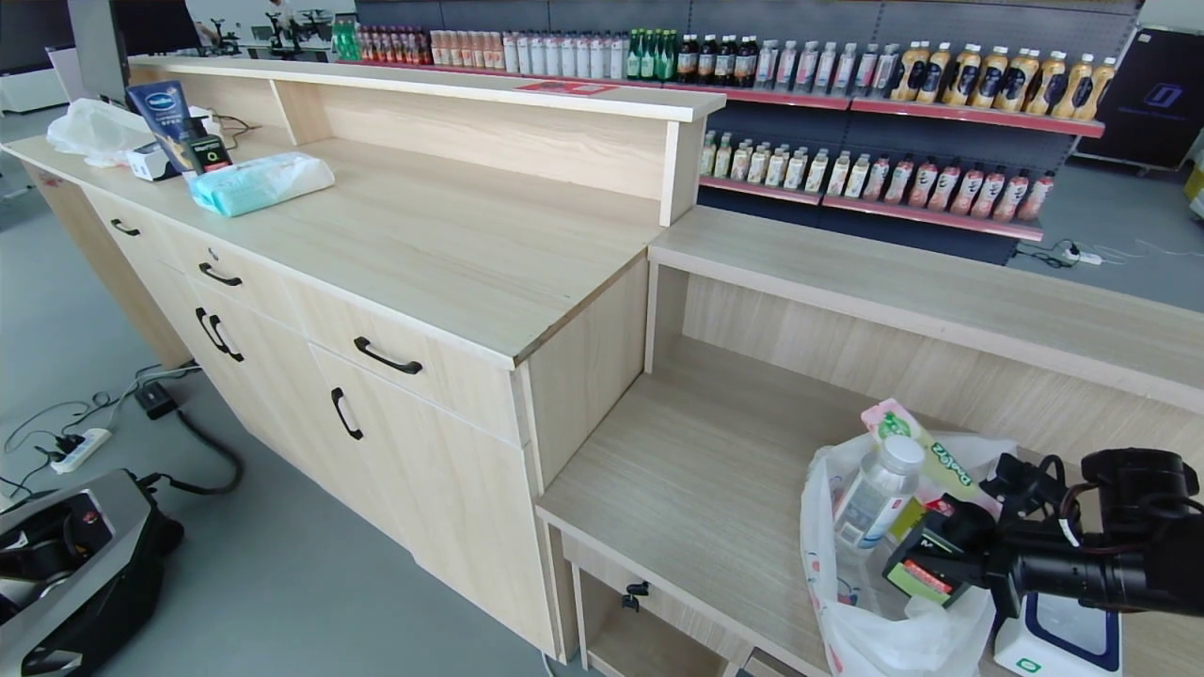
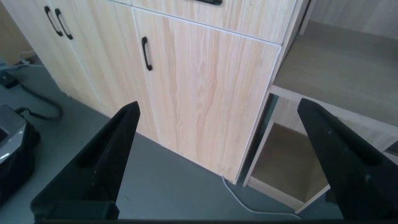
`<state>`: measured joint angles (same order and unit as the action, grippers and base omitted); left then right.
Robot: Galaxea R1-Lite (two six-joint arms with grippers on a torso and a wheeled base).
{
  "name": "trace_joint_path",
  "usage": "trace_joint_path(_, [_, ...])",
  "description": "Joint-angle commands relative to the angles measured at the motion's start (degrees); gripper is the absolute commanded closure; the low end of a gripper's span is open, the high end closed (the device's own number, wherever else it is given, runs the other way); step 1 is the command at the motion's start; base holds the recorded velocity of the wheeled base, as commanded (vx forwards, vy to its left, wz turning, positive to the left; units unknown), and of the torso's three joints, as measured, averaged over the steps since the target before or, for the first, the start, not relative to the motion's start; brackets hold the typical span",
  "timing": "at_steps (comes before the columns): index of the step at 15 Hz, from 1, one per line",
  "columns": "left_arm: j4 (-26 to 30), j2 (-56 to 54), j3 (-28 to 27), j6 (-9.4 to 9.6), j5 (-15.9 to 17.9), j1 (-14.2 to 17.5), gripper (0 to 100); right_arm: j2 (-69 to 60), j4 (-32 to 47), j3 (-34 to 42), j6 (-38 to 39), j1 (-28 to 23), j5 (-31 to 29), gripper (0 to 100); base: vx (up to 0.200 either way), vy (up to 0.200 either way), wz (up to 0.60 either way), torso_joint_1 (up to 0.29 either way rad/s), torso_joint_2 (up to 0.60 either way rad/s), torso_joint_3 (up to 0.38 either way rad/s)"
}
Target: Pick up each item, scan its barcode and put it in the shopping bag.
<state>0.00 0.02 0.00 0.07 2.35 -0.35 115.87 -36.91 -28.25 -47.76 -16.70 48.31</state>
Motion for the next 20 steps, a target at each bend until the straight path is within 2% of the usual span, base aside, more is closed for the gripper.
trace_joint_path(1, [0.0,0.1,0.0,0.01,0.0,0.0,0,0.5,0.0,0.0,-0.2,0.0,0.0,100,0.0,0.0,0.0,0.0,0.0,0.0])
trace_joint_path(11, [0.0,0.1,0.0,0.01,0.0,0.0,0,1.2,0.0,0.2,-1.7,-0.2,0.0,100,0.0,0.0,0.0,0.0,0.0,0.0])
trace_joint_path(12, [0.0,0.1,0.0,0.01,0.0,0.0,0,1.2,0.0,0.2,-1.7,-0.3,-0.1,0,0.0,0.0,0.0,0.0,0.0,0.0])
trace_joint_path(18, [0.0,0.1,0.0,0.01,0.0,0.0,0,-1.2,0.6,0.3,-0.9,-0.3,0.0,0,0.0,0.0,0.0,0.0,0.0,0.0])
trace_joint_path(20, [0.0,0.1,0.0,0.01,0.0,0.0,0,-5.8,0.7,0.3,1.9,0.0,0.0,0,0.0,0.0,0.0,0.0,0.0,0.0])
